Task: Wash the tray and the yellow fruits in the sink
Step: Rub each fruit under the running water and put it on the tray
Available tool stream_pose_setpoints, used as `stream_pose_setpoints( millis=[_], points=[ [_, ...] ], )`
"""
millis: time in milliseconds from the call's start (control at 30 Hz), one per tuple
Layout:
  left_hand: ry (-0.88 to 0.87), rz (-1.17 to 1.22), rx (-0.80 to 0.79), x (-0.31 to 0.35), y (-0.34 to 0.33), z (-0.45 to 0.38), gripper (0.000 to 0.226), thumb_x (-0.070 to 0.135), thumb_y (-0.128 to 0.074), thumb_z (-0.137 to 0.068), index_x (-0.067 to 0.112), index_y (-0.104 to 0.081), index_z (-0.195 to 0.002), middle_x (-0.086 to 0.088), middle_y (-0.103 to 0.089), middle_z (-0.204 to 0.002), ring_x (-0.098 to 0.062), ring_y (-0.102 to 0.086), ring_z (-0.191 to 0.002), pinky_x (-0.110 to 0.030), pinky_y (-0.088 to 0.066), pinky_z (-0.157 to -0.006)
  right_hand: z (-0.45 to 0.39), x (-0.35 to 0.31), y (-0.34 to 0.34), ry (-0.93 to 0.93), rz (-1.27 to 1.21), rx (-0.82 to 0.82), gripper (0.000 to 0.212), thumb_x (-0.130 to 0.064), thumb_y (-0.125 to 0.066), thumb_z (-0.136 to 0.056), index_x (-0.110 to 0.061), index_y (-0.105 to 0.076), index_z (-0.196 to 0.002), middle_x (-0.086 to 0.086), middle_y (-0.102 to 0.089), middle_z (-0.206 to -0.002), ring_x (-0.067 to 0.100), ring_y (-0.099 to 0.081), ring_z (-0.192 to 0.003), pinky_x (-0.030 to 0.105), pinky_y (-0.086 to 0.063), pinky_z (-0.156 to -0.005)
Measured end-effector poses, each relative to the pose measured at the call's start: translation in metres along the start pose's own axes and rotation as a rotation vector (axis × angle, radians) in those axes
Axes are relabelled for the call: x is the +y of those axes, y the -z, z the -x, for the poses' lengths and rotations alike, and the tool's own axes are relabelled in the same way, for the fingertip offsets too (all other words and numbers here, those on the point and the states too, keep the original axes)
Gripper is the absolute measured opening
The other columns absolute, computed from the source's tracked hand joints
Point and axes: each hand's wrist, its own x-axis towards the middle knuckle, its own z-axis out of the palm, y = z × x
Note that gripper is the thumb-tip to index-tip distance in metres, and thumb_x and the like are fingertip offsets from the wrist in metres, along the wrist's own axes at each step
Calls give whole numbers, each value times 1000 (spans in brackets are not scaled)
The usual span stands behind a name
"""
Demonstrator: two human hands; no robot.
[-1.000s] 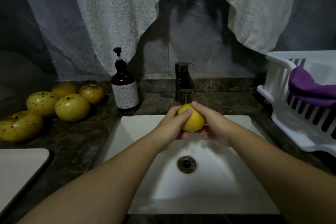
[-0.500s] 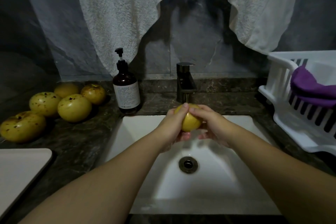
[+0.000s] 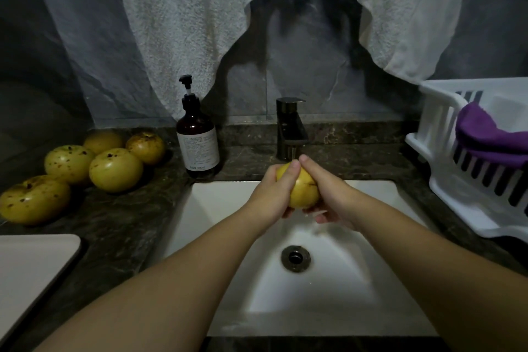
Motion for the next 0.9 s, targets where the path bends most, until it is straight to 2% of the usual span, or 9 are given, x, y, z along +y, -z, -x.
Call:
stream_pose_setpoints(
  millis=[133, 233, 300, 367, 533, 600, 700, 833, 900],
  points=[
    [137, 50, -36, 7, 1, 1, 70, 82, -27, -95, 24, -60, -119, -11, -68, -90, -17, -61, -61, -27, -49, -54, -1, 3, 2, 145, 29, 5, 63, -84, -48, -83, -34, -62, -121, 1, -67, -117, 21, -63, -105, 40, -51, -84],
    [143, 110, -49, 5, 0, 1, 68, 75, -36, -99, 17, -59, -124, -15, -68, -102, -21, -63, -69, -32, -53, -59, -3, 4, 2, 98, 25, 1, 71, -88, -45, -80, -34, -60, -123, 2, -67, -118, 21, -64, -106, 42, -54, -85],
    [99, 89, -5, 3, -2, 0, 55, 68, -44, -101, 22, -51, -130, -10, -65, -115, -24, -68, -86, -38, -58, -69, -4, 4, 0, -22, -3, 11, 80, -93, -39, -78, -30, -63, -121, 7, -69, -112, 21, -66, -97, 38, -53, -74],
    [91, 93, -3, 3, -4, 0, 47, 65, -47, -101, 28, -47, -130, -7, -62, -117, -24, -69, -93, -39, -58, -72, -4, 4, -1, -76, -11, -1, 84, -95, -37, -76, -28, -65, -117, 11, -71, -108, 22, -66, -88, 34, -49, -69],
    [221, 231, -58, 8, -5, 4, 53, 75, -44, -96, 34, -47, -129, -14, -65, -114, -18, -63, -68, -30, -54, -61, -6, 10, 0, 143, 112, 51, 68, -87, -41, -84, -34, -53, -125, 0, -64, -113, 18, -64, -100, 37, -51, -76],
    [155, 226, -21, 7, -4, 2, 46, 70, -47, -98, 36, -47, -129, -12, -63, -118, -20, -66, -76, -30, -55, -60, -8, 9, -1, 92, 56, 25, 73, -91, -38, -81, -35, -55, -124, 2, -67, -112, 19, -67, -98, 38, -52, -74],
    [115, 234, -22, 4, -8, 2, 45, 61, -52, -101, 35, -46, -137, -11, -62, -123, -26, -71, -90, -30, -56, -61, -7, 7, -3, -36, -66, -20, 85, -99, -39, -66, -35, -62, -119, 7, -76, -97, 19, -72, -84, 34, -49, -67],
    [236, 227, -82, 5, -7, 4, 63, 77, -44, -96, 25, -63, -126, -13, -70, -111, -24, -66, -80, -31, -53, -68, -7, 12, -2, 93, 32, 36, 91, -96, -49, -57, -36, -52, -125, 3, -67, -117, 22, -67, -104, 41, -56, -79],
    [193, 222, -58, 5, -7, 3, 61, 73, -47, -97, 22, -60, -128, -15, -69, -118, -23, -65, -82, -33, -54, -69, -8, 11, -2, 66, -33, -3, 91, -95, -52, -58, -37, -52, -128, 4, -67, -120, 23, -68, -107, 43, -57, -81]
  ],
)
